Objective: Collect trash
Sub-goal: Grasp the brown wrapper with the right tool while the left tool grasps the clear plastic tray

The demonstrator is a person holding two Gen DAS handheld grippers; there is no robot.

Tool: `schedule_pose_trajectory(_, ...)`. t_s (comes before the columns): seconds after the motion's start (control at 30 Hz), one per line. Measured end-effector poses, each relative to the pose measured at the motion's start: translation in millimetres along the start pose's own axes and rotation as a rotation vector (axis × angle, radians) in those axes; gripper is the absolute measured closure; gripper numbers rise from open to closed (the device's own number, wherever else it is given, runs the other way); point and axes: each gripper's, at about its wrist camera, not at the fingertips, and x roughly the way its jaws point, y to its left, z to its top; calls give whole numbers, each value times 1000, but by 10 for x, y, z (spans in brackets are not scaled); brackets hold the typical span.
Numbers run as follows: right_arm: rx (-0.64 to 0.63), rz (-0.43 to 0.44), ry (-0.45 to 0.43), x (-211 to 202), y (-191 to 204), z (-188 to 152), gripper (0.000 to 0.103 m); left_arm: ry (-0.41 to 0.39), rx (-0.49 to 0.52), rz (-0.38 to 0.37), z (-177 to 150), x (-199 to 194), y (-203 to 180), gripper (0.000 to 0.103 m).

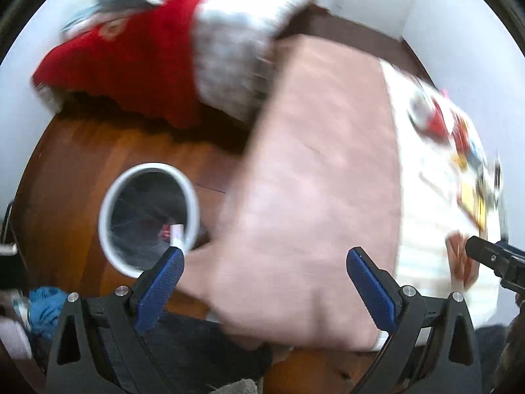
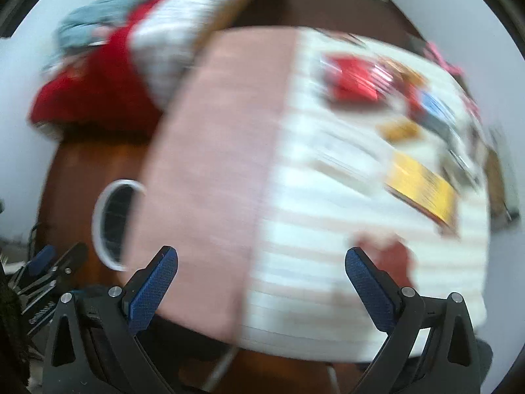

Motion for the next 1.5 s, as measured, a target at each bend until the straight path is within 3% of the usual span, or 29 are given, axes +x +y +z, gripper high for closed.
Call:
schedule_pose_trajectory(0.13, 82, -72, 48, 257, -668, -165, 0, 40, 94, -1, -33, 241, -511, 2)
schedule_pose_trajectory(0.23, 109, -68, 61, 433, -951, -257, 2, 57, 152, 11, -67, 348, -784, 2)
schedule_pose_trajectory(0.33, 112, -62, 59, 544, -1076, -288, 21, 65, 192, 22, -68, 372, -924, 2)
schedule_pose_trajectory(0.4, 115, -47, 64, 598, -1133, -309, 42, 66, 219, 33, -42, 401, -1017, 2)
schedule_pose_trajectory(0.53, 129, 12, 49, 581, -1255, -334, 53, 82, 221, 25, 84, 438, -1122, 2)
schedule_pose_trajectory(0.7, 184, 40, -48, 252, -1582, -176, 54, 182, 84, -116, 421, 489, -1351, 3)
schedule_pose_trajectory(0.77, 213, 17, -96, 113, -1736, -11, 54, 233, -44, -217, 623, 565, -1488, 3)
schedule_pose_trajectory(0.9, 268, -41, -126, 164, -2030, 416, 55, 334, -193, -300, 944, 838, -1772, 3)
schedule_pose_trajectory(1.1, 331, -91, -102, 469, -2379, 863, 55, 387, -287, -232, 1383, 1249, -2115, 5)
schedule_pose_trajectory(1.17, 346, -91, -95, 540, -2420, 915, 55, 387, -302, -191, 1403, 1303, -2159, 27)
schedule_pose_trajectory(1.2, 356, -86, -91, 606, -2445, 975, 55, 383, -302, -159, 1408, 1309, -2189, 27)
schedule_pose_trajectory(1.3, 363, -77, -84, 677, -2465, 969, 55, 331, -242, -117, 1387, 1249, -2267, 37)
schedule_pose_trajectory(1.5, 354, -56, -84, 656, -2437, 797, 55, 213, 118, -30, 1242, 1129, -2481, 40)
